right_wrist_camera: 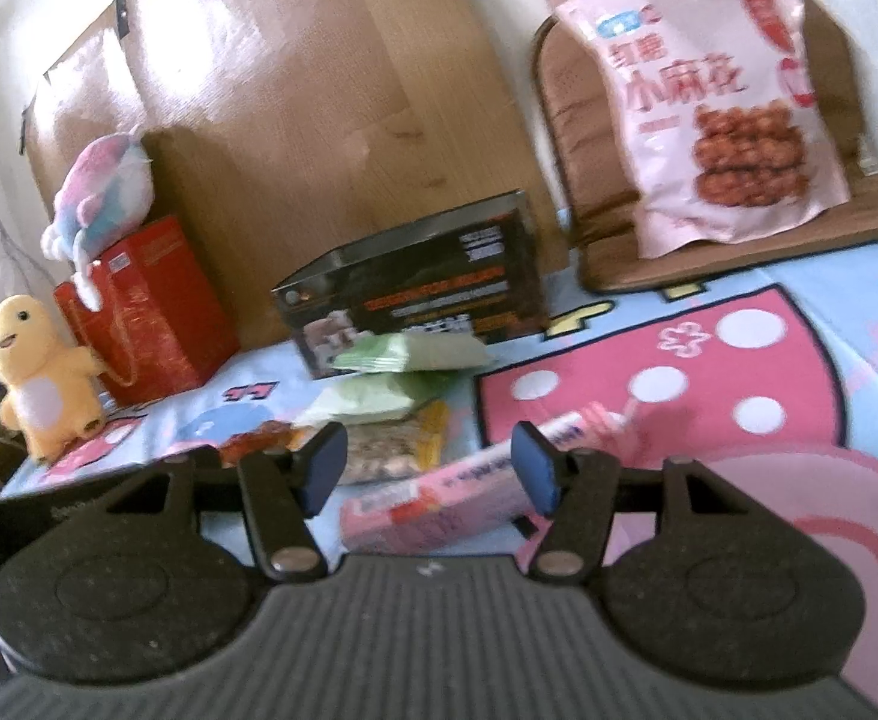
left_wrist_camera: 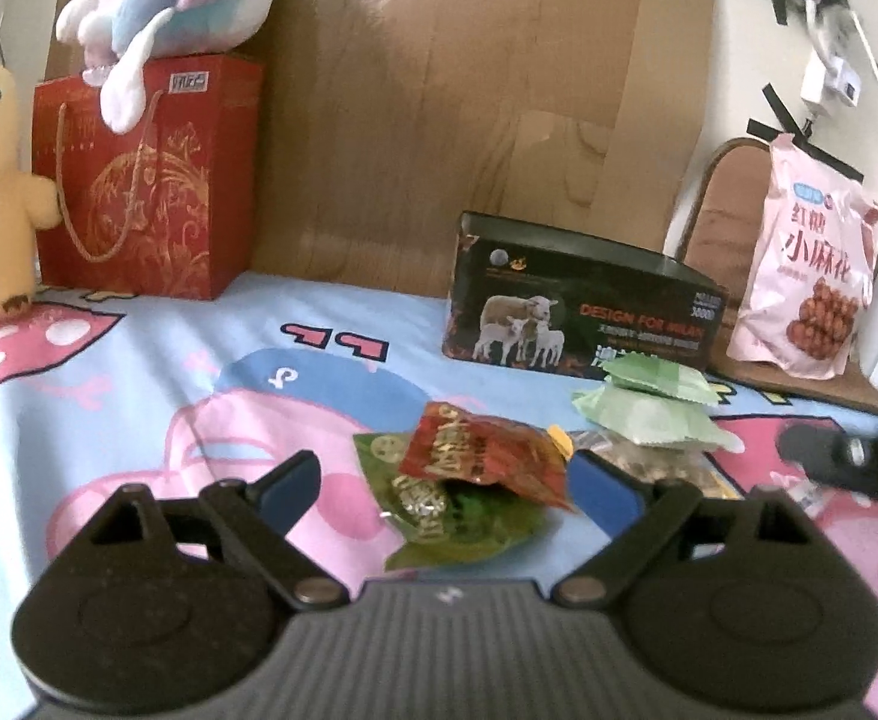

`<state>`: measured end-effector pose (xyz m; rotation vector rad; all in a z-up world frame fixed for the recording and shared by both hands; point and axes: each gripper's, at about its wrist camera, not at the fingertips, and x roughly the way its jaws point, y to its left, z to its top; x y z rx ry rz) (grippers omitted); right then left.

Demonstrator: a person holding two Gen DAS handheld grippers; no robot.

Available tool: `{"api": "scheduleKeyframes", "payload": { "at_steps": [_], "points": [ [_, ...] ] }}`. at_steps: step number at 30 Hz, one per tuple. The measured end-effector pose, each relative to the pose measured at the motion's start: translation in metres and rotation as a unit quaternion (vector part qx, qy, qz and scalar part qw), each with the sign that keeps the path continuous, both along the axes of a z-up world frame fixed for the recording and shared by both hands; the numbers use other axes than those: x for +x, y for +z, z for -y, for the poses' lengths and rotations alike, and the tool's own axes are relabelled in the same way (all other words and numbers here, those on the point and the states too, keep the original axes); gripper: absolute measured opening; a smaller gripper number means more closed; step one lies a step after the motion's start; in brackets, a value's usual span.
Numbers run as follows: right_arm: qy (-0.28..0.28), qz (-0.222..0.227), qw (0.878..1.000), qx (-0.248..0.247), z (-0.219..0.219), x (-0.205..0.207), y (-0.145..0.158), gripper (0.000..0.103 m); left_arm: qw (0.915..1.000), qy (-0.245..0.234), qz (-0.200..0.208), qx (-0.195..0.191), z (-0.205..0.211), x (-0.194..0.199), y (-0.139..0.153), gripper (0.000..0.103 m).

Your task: Organize snacks

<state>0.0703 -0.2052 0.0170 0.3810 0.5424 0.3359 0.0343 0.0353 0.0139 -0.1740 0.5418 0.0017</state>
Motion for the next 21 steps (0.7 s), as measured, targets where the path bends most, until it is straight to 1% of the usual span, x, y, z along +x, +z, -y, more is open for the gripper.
{"api": "scheduleKeyframes", "payload": {
  "at_steps": [4,6,8,9,12,13,15,16,17,18,19,21],
  "points": [
    [0.025,-0.038,0.999,0.009,-0.004,0.042,0.017,0.063,1.0000,-0.004,0.003,-0.006,-0.001,-0.001,0.000,0.093],
    [0.041,-0.062,0.997,0.006,-0.010,0.070,0.020,0.068,0.9999,-0.006,0.005,-0.010,-0.002,-0.002,0.000,0.093],
    [0.036,-0.090,0.995,-0.001,-0.018,0.096,0.019,0.074,0.9998,-0.009,0.006,-0.015,-0.003,-0.002,0.000,0.094],
    [0.036,-0.106,0.994,0.002,-0.021,0.105,0.017,0.075,0.9998,-0.009,0.006,-0.017,-0.004,-0.002,0.000,0.094],
    [0.034,-0.157,0.986,0.036,-0.027,0.128,0.006,0.074,0.9997,-0.011,0.006,-0.022,-0.005,0.000,0.000,0.095],
    [0.034,-0.165,0.985,0.027,-0.030,0.132,0.004,0.073,0.9996,-0.012,0.006,-0.023,-0.006,0.000,0.000,0.095],
    [0.030,-0.155,0.987,0.004,-0.035,0.132,0.003,0.050,0.9996,-0.011,0.007,-0.026,-0.006,0.000,0.000,0.095],
    [0.031,-0.145,0.989,0.000,-0.035,0.129,0.004,0.046,0.9995,-0.010,0.007,-0.028,-0.007,0.000,0.000,0.095],
    [0.030,-0.134,0.991,-0.003,-0.034,0.124,0.007,0.036,0.9994,-0.009,0.008,-0.032,-0.008,-0.001,0.000,0.095],
    [0.032,-0.119,0.992,-0.009,-0.033,0.119,0.011,0.018,0.9993,-0.009,0.008,-0.036,-0.009,-0.001,0.000,0.095],
    [0.032,-0.103,0.994,-0.023,-0.034,0.112,0.016,0.009,0.9992,-0.008,0.007,-0.039,-0.011,0.000,0.000,0.095],
    [0.038,-0.079,0.995,-0.044,-0.033,0.099,0.027,0.005,0.9991,-0.004,0.003,-0.043,-0.012,0.001,0.000,0.095]
  ]
}}
